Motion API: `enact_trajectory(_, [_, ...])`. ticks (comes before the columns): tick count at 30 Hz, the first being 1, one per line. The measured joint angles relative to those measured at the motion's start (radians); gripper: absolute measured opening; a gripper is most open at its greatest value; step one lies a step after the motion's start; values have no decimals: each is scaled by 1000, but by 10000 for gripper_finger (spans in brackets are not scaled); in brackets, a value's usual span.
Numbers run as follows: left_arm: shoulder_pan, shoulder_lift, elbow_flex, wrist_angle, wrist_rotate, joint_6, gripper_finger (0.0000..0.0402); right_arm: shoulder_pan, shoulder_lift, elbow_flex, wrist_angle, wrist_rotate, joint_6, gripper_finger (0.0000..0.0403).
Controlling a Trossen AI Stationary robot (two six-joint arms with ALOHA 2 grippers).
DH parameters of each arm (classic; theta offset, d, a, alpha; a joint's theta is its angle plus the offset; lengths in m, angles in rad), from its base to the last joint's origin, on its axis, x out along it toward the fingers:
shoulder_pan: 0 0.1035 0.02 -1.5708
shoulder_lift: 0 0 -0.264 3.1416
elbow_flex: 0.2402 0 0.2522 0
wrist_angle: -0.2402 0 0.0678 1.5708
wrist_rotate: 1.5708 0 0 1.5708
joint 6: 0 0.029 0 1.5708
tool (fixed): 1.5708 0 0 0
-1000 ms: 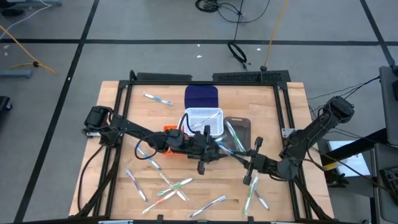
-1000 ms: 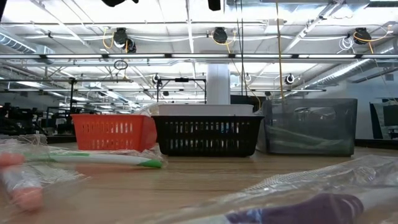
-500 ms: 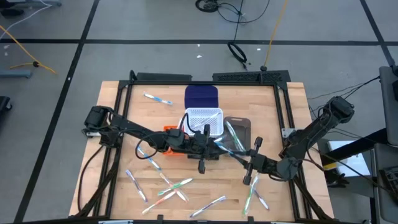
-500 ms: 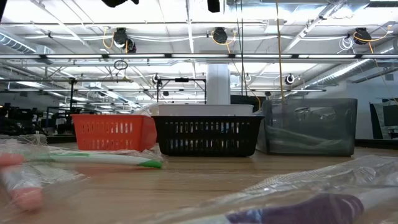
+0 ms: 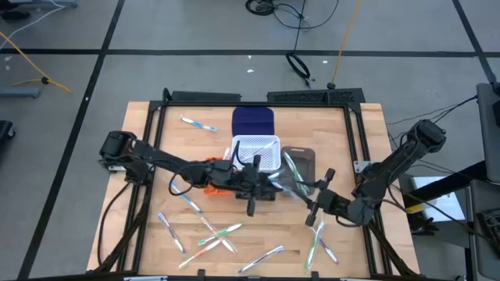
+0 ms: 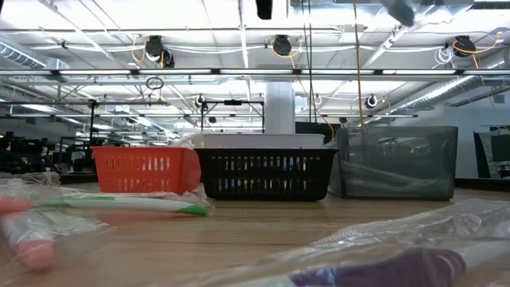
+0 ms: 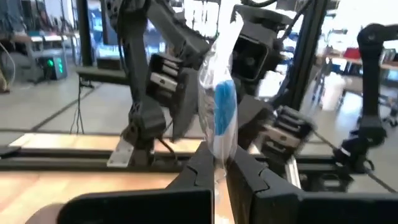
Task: Pick & Place Toothbrushes
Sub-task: Put the blue toothbrush into the black basket
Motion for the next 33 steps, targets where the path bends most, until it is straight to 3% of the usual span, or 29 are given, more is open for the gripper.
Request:
enact_trajectory(4, [-4, -69, -1, -152, -4, 1, 6, -1, -7, -1, -12, 16, 15, 131])
enact_trajectory(16, [22, -168, -1, -559, -159, -35, 5, 0, -5, -1, -75, -7, 107, 131])
enact_trajectory(23, [83, -170, 5, -715, -145, -129, 5, 0, -5, -1, -128, -8, 172, 130])
enact_trajectory(33, [140, -171, 135, -992, -70, -166, 5, -1, -5, -1, -141, -9, 183, 130])
